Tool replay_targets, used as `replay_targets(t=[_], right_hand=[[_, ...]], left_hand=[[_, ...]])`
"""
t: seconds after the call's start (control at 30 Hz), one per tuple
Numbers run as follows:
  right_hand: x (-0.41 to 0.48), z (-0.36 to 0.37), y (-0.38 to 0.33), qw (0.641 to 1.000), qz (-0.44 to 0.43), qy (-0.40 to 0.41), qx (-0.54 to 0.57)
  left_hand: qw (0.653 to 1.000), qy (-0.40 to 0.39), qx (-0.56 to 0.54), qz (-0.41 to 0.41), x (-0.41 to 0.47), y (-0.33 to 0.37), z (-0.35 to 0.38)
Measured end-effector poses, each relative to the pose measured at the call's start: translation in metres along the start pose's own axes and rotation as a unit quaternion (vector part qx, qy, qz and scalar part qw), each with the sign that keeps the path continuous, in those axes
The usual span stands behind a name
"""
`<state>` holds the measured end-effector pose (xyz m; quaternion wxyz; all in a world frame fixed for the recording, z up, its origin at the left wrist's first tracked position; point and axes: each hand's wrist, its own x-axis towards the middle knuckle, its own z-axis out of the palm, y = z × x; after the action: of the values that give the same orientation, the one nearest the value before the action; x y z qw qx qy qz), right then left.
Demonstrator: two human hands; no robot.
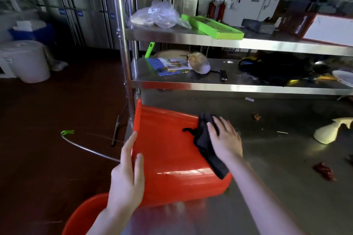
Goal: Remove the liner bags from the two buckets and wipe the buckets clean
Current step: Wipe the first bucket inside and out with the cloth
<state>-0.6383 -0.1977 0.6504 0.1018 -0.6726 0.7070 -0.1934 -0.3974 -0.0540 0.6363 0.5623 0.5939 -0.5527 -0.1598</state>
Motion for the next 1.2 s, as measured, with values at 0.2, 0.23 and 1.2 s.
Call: replay_targets(t=[0.2,0.23,1.2], right_hand=[[0.015,0.011,-0.089,0.994,-0.098,-0.032,-0.024],[0.003,0.018,-0.114,0.987,-0.156,-0.03,-0.022],[0.006,-0.012,0.008,0.995,0.085,-0.023,0.037]], left_hand=[[1.0,0.004,0.008,-0.015,-0.007,0.0,0.005],[1.0,0.007,0.019,-0.017,-0.004,0.001,0.003],[0.993,-0.078,0.025,-0.09,0.065,0.023,0.015]])
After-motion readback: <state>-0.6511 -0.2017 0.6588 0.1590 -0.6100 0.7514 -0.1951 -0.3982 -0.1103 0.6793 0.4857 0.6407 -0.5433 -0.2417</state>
